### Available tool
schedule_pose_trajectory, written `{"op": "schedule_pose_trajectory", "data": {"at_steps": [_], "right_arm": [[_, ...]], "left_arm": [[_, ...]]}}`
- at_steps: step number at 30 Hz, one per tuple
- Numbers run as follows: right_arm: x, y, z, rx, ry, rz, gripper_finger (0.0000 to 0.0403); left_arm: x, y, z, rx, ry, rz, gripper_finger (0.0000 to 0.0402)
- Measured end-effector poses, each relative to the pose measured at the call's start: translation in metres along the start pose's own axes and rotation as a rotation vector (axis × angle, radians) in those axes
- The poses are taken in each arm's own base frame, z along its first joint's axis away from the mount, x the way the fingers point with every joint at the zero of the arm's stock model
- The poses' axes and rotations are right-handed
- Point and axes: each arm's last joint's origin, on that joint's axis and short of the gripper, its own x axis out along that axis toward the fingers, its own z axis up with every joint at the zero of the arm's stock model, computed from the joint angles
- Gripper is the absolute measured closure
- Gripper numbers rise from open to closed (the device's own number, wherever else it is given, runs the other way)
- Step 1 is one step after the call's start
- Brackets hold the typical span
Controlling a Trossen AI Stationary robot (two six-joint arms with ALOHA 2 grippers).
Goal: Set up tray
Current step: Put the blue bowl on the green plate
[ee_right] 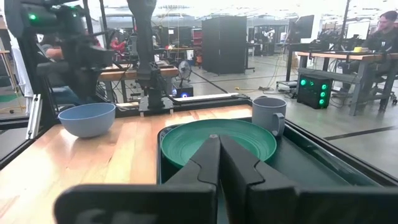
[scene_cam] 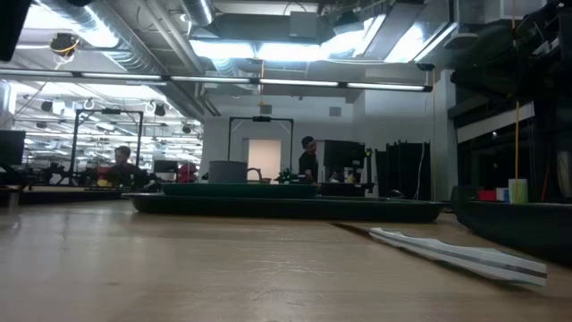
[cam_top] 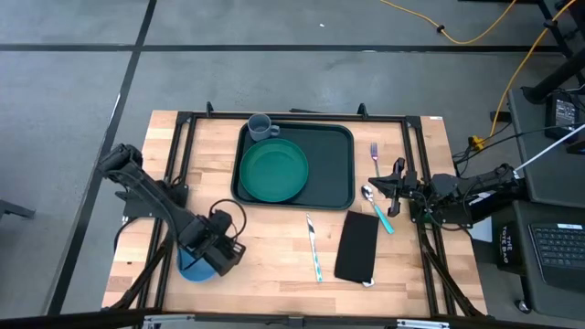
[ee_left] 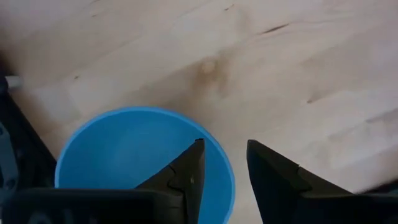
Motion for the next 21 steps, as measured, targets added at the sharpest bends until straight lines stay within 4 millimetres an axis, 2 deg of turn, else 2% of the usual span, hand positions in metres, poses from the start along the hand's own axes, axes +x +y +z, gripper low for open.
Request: {"op": "schedule_pose_trajectory", "data": {"at_steps": [14, 21], "right_arm": [[0.000, 0.000, 0.000, 0.000, 0.000, 0.000, 0.0393], [0.000, 0.000, 0.000, -0.005, 0.000, 0.000, 0.0393]], "left_arm": [[0.040, -0.015, -0.014, -0.159, 0.041, 0.162, 0.0288], [0.046, -0.022, -0.017, -0.196, 0.051, 0.128, 0.0288]]}}
